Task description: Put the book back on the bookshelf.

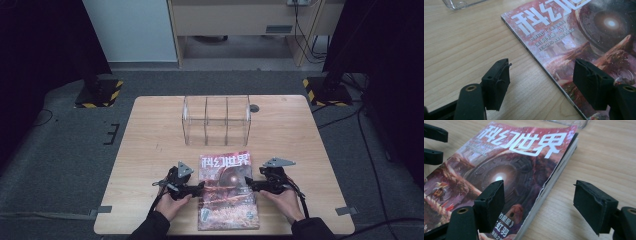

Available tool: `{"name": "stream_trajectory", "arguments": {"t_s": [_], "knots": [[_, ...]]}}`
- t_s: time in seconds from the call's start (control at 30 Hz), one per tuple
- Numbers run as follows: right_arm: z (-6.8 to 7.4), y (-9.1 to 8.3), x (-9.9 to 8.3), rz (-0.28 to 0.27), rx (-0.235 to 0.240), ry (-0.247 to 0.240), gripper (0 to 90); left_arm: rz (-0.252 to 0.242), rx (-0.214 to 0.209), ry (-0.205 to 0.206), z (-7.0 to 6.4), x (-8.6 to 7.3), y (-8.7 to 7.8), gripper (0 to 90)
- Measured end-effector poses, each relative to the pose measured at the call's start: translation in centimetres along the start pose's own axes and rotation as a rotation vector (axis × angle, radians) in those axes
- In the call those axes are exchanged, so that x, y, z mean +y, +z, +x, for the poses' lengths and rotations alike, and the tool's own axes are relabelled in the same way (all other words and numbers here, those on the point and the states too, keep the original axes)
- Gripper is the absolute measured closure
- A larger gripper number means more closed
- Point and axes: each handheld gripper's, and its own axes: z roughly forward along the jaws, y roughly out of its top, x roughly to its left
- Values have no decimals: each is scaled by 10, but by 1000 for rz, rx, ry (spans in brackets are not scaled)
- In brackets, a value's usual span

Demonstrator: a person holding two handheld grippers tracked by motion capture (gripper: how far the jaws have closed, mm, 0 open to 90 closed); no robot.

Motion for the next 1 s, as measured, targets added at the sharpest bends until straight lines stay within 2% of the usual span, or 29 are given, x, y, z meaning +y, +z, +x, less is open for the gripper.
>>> {"name": "stream_trajectory", "arguments": {"t_s": [0.13,0.43,0.7,0.83,1.0], "knots": [[4,4,-1,19,17,-11,262,13,-9,17,-6,0,5,297],[8,10,-5,45,51,0,299,11,-32,7,-10,0,8,291],[9,12,-6,37,80,24,309,11,-54,4,-12,0,9,288],[9,13,-6,28,79,30,304,13,-68,4,-12,0,10,288],[8,12,-6,20,93,61,305,2,-82,17,-19,0,13,278]]}}
